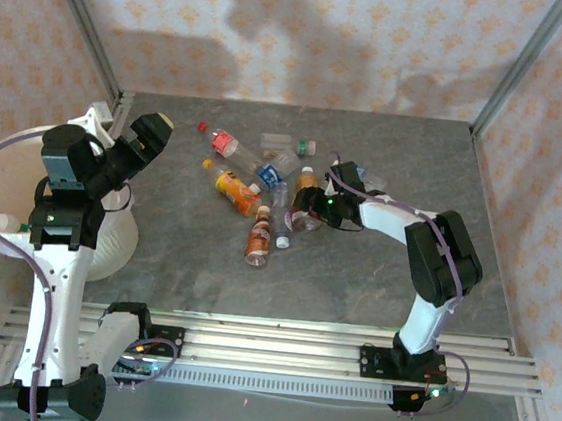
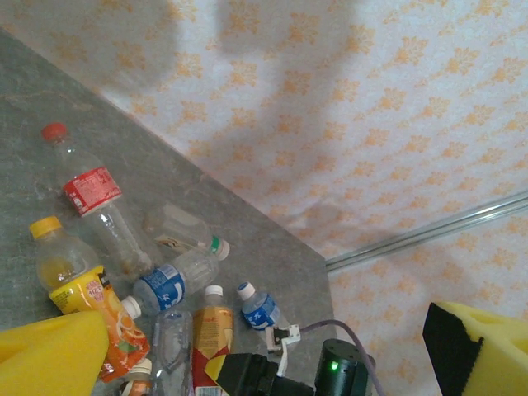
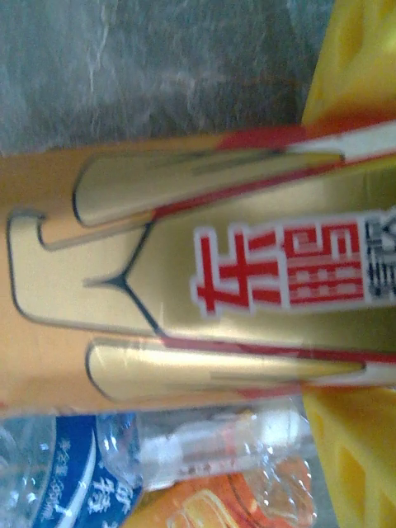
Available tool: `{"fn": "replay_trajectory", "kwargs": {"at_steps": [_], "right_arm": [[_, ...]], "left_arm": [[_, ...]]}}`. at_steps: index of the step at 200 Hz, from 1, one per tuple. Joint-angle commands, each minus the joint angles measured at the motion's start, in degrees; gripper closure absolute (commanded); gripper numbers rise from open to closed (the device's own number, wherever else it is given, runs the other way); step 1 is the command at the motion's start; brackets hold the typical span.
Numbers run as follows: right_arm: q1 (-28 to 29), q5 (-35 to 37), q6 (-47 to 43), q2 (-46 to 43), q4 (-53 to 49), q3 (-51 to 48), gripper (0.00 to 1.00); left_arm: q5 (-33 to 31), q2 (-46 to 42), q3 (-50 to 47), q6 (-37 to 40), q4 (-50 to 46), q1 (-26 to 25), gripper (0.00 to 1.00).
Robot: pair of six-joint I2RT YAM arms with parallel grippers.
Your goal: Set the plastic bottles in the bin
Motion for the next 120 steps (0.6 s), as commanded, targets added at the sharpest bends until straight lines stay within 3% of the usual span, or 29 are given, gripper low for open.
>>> {"fn": "replay_trajectory", "kwargs": {"at_steps": [1, 52, 120], "right_arm": [[0.4, 4.6, 0.1, -2.5, -1.1, 0.1, 0.34], [0.5, 6.4, -0.1, -11.6, 2.1, -5.0, 0.49], [0.5, 12.6, -2.6, -30.1, -2.7, -10.8, 0.58]], "left_arm": [[-0.4, -1.0, -0.1, 0.5, -0.5, -0.6, 0.00], [-1.3, -0.8, -2.8, -2.8, 3.7, -5.6, 0.00], [-8.7, 8.4, 0.4, -1.1, 7.0, -21.8, 0.00]]}}
